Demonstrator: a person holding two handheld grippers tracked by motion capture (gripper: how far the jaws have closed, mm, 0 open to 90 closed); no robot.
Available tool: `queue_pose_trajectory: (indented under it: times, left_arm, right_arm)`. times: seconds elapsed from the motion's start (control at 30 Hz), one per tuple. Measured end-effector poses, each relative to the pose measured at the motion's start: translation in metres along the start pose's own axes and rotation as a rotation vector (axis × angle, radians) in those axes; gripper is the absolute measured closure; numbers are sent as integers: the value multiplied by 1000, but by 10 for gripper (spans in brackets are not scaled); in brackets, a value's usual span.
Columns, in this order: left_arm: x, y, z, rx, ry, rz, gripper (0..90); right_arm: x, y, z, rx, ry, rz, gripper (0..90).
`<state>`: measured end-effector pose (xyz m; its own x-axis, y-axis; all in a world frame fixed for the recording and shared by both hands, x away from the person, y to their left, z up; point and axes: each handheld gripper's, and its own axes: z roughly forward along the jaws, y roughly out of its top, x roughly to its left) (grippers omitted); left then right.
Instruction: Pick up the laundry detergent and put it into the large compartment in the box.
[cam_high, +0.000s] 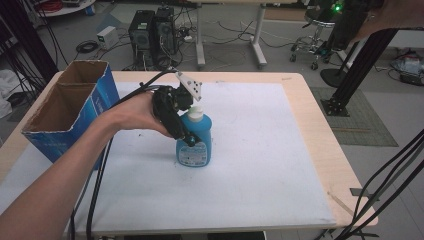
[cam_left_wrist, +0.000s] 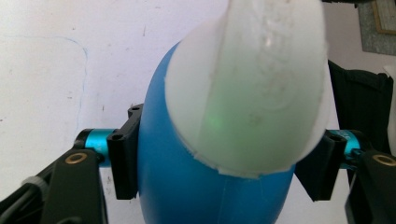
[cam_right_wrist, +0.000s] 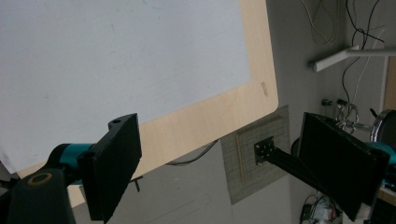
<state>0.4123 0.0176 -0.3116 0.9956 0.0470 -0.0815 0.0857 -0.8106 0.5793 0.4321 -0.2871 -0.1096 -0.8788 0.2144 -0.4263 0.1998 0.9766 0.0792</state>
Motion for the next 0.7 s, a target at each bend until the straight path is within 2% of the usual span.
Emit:
queue_pose_trajectory:
  times: [0.7]
  left_arm:
    - [0, 0, -2, 4, 8, 17, 359]
  right_arm:
    - [-1, 1, 3, 19, 3, -2, 128]
